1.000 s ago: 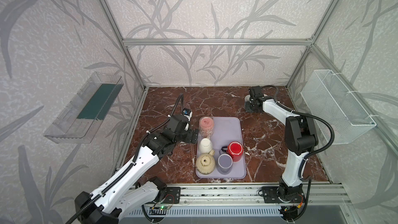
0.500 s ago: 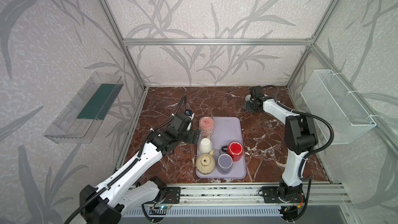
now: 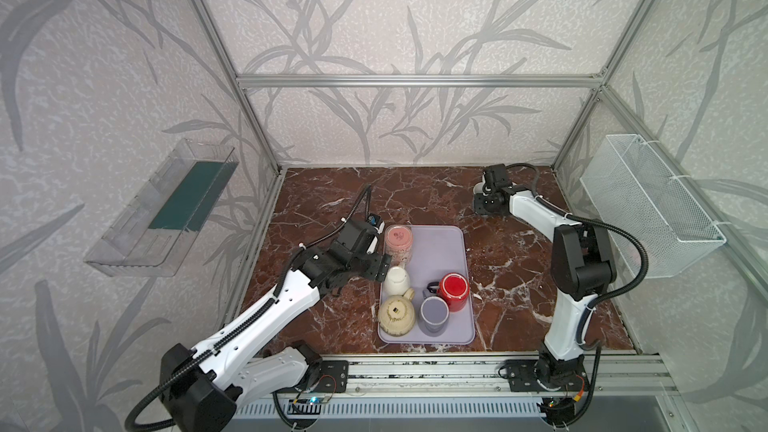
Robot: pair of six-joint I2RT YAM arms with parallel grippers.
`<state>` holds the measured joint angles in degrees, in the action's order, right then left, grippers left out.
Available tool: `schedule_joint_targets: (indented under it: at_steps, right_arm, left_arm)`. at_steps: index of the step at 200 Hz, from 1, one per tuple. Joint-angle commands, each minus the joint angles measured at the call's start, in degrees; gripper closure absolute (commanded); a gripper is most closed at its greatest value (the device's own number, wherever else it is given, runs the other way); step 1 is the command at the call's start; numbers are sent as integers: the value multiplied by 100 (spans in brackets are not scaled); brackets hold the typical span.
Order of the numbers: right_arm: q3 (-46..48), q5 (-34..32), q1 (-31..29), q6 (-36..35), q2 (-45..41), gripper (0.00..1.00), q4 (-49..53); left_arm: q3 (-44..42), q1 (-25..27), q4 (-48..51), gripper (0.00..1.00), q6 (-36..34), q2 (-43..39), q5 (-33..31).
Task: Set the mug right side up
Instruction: 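Lower the blue mug upright beside the green mug with the right gripper, then open the right gripper and draw it back toward the tray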
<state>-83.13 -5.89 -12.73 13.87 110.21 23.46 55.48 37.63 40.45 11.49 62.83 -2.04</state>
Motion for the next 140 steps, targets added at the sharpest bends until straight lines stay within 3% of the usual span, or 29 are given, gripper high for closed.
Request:
schedule_joint_targets:
  at_steps: [1,41,95,140]
  right_arm:
    - [311,269,16,108,-606,52,-229]
    - [1114,553,-217,116,-1560,45,-348]
    - [2124,582,-1066,88,-2850,41,224]
    - [2901,160,-1943,183,-4180,38,870]
  left_arm:
    - [181,136,363,21,-61,-14,-17]
    - [105,439,559,35,49,-165,-145]
    - [307,577,518,34,63,-85,-168]
    - [412,592,322,30,81,136,-73]
